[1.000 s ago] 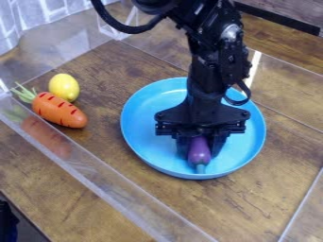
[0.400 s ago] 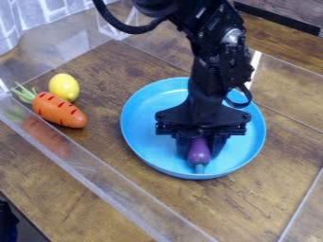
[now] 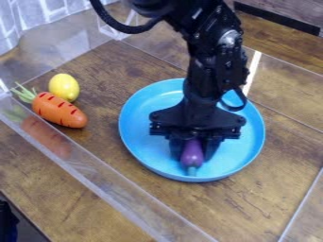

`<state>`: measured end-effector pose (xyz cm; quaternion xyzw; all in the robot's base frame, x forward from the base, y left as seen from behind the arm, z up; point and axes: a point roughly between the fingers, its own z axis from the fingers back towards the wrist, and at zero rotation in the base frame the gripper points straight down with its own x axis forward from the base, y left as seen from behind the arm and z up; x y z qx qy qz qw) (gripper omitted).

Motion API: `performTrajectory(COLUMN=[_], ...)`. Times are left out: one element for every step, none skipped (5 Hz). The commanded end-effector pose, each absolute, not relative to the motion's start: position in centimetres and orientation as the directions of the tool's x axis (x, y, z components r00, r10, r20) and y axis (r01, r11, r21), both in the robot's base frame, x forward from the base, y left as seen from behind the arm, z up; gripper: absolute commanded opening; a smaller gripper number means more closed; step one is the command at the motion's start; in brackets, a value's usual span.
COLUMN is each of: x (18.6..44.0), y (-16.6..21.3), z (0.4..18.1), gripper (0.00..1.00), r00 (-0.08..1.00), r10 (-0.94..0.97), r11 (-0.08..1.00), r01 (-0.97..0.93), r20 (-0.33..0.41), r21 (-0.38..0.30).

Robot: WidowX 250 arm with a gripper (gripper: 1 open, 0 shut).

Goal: Remove the purple eggplant from the blue tray and put it on the table

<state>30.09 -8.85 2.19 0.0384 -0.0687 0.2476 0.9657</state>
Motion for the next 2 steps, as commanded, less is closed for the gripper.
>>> performTrajectory(x=[30.04, 30.23], y=[-8.59, -8.48], z=[3.3, 3.89], gripper=[0.0, 0.0], r00=[0.877, 0.881], r10=[0.452, 0.44], r11=[0.884, 0.889], r01=[-0.465, -0.455], r20=[0.166, 0.171], r21=[0.048, 0.054])
